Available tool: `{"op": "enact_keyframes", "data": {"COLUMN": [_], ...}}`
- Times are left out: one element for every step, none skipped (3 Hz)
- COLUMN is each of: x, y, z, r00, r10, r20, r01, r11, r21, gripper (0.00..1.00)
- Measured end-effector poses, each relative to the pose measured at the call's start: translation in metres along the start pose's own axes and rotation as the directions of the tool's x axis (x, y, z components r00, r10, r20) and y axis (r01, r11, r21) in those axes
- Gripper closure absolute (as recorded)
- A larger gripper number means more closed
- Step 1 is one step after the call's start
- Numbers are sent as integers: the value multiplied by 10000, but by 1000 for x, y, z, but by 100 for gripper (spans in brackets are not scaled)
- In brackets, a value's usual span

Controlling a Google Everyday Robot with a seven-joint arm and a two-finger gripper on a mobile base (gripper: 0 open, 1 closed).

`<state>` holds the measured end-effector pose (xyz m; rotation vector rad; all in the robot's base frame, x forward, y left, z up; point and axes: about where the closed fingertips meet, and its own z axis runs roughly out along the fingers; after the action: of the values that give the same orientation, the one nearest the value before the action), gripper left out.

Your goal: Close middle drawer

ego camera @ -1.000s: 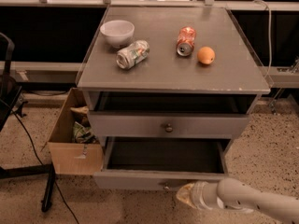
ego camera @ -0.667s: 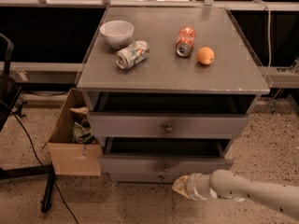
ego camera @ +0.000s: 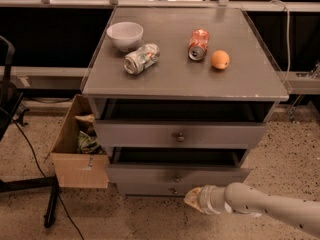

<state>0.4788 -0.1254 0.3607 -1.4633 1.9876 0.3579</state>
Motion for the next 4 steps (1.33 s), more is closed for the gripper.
{"op": "enact_keyframes", "data": {"x": [-3,-8,-12,-13], "y": [-15,-39,-69,-78], "z": [7,16,30,33], "r00": [9987,9886,9756,9735], "r10": [-337,-1133,-1840,-1960], "r20": [380,988,1196,1180], "r01": [319,1000,1568,1662], "r11": [9983,9864,9658,9604], "r21": [488,1302,2066,2238], "gripper": [100,100,100,100]}}
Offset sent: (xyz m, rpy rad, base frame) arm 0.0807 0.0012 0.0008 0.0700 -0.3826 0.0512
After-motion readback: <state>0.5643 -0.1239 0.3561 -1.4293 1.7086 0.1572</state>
